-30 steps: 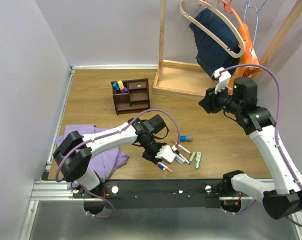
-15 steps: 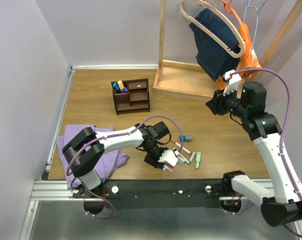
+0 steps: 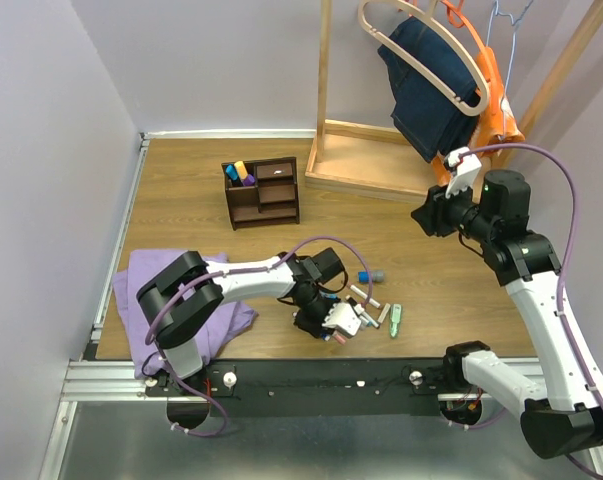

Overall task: Sort the stationery into containers
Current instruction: Pick up the pen from the center of the board, then place the pen in the storage box.

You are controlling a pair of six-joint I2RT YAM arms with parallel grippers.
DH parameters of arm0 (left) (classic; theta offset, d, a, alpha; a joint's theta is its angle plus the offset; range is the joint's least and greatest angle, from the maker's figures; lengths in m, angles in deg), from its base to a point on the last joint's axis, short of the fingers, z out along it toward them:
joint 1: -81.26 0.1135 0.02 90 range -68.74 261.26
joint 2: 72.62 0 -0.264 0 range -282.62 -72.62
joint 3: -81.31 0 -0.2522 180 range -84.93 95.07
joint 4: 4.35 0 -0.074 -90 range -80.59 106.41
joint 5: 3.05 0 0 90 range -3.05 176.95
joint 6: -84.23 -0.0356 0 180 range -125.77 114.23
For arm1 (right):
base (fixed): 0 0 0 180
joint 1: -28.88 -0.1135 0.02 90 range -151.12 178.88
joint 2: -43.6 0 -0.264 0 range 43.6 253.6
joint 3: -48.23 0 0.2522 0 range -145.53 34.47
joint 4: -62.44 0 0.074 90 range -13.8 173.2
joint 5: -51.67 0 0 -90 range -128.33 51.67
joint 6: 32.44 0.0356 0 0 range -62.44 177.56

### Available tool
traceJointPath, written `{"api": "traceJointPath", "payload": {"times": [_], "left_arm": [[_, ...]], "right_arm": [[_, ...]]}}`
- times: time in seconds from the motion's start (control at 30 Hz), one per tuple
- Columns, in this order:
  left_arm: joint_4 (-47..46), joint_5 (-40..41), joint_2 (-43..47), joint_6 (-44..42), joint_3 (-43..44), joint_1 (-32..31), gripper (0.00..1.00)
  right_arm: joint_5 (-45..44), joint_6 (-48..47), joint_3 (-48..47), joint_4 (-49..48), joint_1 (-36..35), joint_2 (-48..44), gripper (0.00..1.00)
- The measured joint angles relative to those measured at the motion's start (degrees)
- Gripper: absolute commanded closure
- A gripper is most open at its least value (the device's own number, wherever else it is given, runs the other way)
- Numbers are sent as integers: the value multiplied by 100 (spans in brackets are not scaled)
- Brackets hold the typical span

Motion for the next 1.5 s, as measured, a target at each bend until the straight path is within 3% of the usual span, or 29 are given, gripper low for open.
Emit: {"api": "traceJointPath", "payload": {"times": [0.27, 0.43, 0.57, 0.7, 0.83, 0.97, 1.13, 1.23, 1.33, 1.5], "left_arm": [[-326, 44, 11, 295, -72, -404, 65], [-492, 170, 4, 422, -83, -544, 79], [-535, 282, 11, 538, -85, -581, 80], [-496, 424, 46, 553, -83, -616, 99], [-7, 603, 155, 533, -33, -605, 100], [1099, 599, 527, 439, 645, -415, 100], [1722, 275, 1202, 518, 2031, 199, 100], [1384, -9, 1539, 1091, 2588, 1193, 100], [280, -85, 1718, 2024, 2645, 2315, 100], [-2396, -55, 1720, 3648, 1937, 3884, 100]], "right_arm": [[28, 46, 133, 0, 9, -107, 55], [61, 76, 133, 7, 9, -153, 55], [70, 79, 133, 37, 11, -221, 55], [87, 79, 131, 46, 17, -251, 57], [105, 79, 92, 57, 17, -223, 57], [111, 79, -22, 57, 17, -144, 57], [173, 127, -24, 31, 17, -11, 57], [175, 144, -31, -33, 20, 125, 57], [173, 140, -120, -52, 48, 391, 57], [179, 140, -531, -127, 175, 1049, 57]]}}
